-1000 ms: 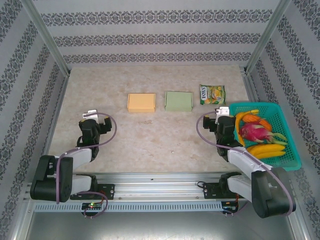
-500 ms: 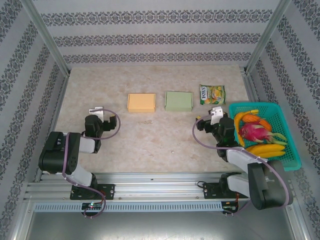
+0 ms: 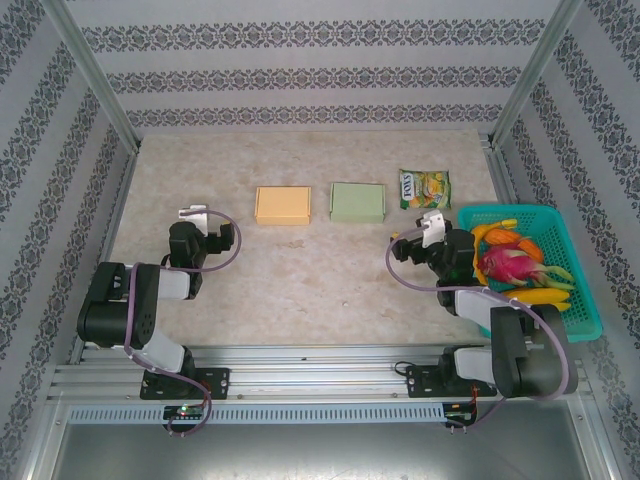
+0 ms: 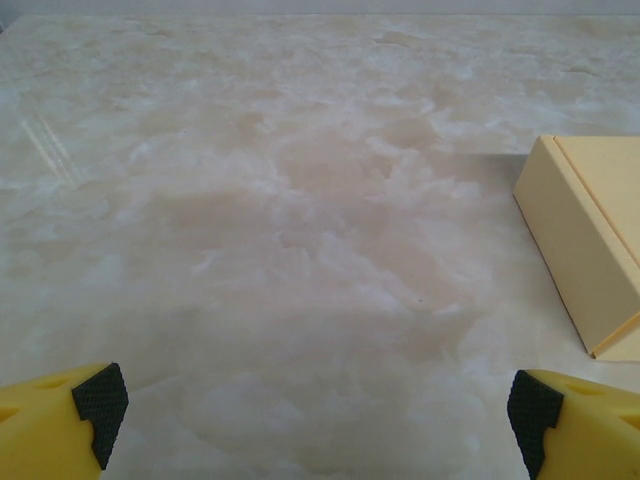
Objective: Fold the paper box
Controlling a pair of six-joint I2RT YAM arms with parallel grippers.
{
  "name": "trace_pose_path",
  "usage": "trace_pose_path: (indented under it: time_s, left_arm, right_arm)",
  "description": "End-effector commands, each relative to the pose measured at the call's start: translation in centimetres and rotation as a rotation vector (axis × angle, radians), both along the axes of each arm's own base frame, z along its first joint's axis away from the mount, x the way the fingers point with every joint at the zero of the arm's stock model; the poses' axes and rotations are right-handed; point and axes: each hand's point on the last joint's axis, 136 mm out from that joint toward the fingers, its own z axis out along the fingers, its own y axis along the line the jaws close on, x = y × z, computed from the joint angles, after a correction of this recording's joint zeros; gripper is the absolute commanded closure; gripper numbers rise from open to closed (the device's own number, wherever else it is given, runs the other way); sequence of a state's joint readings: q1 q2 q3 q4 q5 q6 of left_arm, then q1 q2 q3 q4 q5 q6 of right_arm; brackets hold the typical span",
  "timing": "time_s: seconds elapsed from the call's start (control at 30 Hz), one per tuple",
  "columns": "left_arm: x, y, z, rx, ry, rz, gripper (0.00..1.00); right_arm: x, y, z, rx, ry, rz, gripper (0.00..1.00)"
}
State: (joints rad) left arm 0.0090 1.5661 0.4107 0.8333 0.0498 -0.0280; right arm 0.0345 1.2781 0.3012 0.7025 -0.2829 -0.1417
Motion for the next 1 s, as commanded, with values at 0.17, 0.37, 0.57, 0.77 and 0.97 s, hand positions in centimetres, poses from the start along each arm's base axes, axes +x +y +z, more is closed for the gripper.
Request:
trace_pose_path:
  time_s: [0.17, 0.37, 0.57, 0.77, 0.97]
  left_arm:
    - [0.1, 0.1, 0.2, 0.014, -0.002, -0.011, 0.0]
    - [0.1, 0.2, 0.2, 0.017, -0.001, -0.009, 0.0]
    - [0.0, 0.2, 0.1, 0.016, 0.002, -0.008, 0.0]
    - [0.1, 0.1, 0.1, 0.017, 0.0, -0.011, 0.0]
    - [0.1, 0.0, 0.2, 0.021, 0.0, -0.01, 0.0]
  right_arm:
    - [1.0, 0.5, 1.0, 0.03, -0.085, 0.023, 0.02]
    - [1.3, 0.2, 0.9, 0.044, -0.069, 0.016, 0.02]
    - [1.6, 0.1, 1.0, 0.062, -0.06, 0.022, 0.02]
    - [1.3, -1.4, 0.8, 0.061, -0.105, -0.073, 0.02]
    - [1.4, -1.4, 0.8, 0.051, -0.105, -0.083, 0.02]
